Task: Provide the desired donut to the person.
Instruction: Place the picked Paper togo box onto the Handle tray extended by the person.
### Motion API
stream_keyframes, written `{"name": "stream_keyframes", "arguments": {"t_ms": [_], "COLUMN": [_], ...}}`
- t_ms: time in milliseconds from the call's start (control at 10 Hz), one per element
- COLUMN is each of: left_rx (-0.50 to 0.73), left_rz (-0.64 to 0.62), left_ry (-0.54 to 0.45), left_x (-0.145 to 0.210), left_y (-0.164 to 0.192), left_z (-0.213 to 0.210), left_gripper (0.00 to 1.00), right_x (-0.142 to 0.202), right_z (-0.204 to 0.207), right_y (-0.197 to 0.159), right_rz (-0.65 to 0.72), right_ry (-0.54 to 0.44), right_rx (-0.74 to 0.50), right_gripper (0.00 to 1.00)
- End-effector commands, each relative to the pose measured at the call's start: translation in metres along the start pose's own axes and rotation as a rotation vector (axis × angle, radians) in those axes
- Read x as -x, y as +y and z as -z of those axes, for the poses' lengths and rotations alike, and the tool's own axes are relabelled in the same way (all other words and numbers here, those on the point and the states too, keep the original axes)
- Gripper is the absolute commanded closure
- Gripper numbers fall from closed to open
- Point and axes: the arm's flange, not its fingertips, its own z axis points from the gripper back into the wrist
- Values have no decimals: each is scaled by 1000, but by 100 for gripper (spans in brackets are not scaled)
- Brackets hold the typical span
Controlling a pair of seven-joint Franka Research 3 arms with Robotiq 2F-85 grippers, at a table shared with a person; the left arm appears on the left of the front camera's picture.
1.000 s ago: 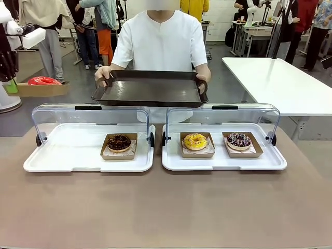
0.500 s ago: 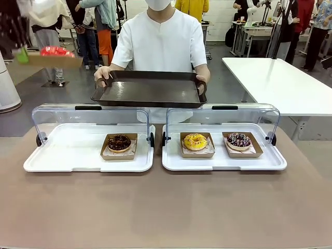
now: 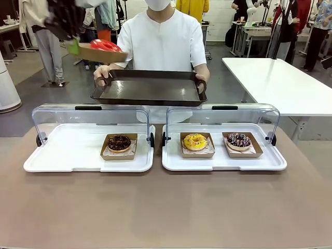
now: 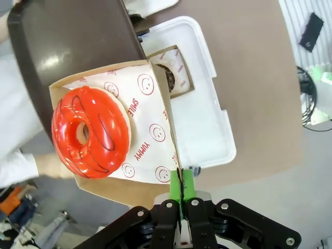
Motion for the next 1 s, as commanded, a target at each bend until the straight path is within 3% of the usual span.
{"name": "stream_keyframes", "arguments": {"t_ms": [0, 400, 900], "left_rx": [-32, -80, 19], "left_rz": [-40, -106, -171], "left_ry": [-16, -49, -124], "left_x": [-8, -5, 20], "left_y": [19, 55, 91], "left_z": [11, 56, 113], "left_gripper": [99, 99, 99], "right_x": [0, 0, 0], "right_z": [0, 0, 0], "right_y": [0, 0, 0], "right_rz": [-4, -4, -4], "right_ry": [-5, -5, -5], "right_rx": [-6, -6, -6], "right_gripper": [0, 0, 0]}}
